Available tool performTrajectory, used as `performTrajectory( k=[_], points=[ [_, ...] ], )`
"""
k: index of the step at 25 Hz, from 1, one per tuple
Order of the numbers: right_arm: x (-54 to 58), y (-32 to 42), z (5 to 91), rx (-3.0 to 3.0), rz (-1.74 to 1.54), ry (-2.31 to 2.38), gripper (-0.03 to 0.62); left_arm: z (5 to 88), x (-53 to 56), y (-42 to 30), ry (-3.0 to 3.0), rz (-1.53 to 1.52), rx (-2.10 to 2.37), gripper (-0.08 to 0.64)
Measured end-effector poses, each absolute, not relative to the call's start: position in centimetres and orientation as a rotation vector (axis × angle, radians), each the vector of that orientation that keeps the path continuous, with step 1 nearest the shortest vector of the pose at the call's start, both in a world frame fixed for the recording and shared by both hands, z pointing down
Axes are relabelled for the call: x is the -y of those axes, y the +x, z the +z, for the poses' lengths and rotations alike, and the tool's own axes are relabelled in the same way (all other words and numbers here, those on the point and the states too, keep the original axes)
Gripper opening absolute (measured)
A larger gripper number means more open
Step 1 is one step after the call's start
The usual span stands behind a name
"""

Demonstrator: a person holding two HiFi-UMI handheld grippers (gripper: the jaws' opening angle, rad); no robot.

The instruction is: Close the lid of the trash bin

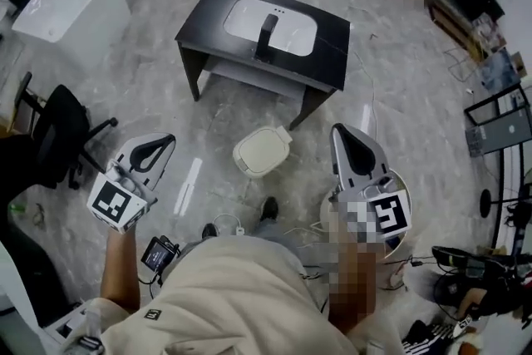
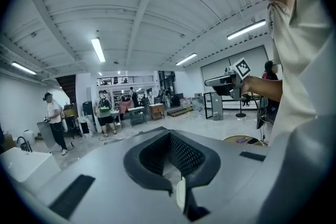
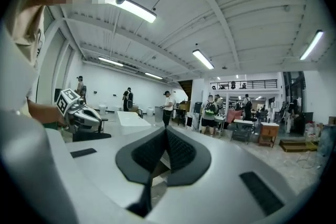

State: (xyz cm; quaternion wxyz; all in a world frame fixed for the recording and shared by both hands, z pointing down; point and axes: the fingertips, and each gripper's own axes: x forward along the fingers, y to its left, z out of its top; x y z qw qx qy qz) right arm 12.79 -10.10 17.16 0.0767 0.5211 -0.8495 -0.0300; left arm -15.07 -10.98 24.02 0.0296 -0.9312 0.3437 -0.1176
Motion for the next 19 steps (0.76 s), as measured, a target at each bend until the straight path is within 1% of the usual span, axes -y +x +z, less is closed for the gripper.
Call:
performTrajectory(
  k=[7,19],
  points=[
    [5.5,14.3,13.8,2.507,-0.165,1.687,0.022,22.9,9.3,-15.0,-2.869,-0.346,-1.017,0.015],
    [1.0,14.9,12.5,2.462,-0.163,1.777,0.023,22.1,6.2,-15.1,-2.888,-0.338,-0.955,0.015]
  ],
)
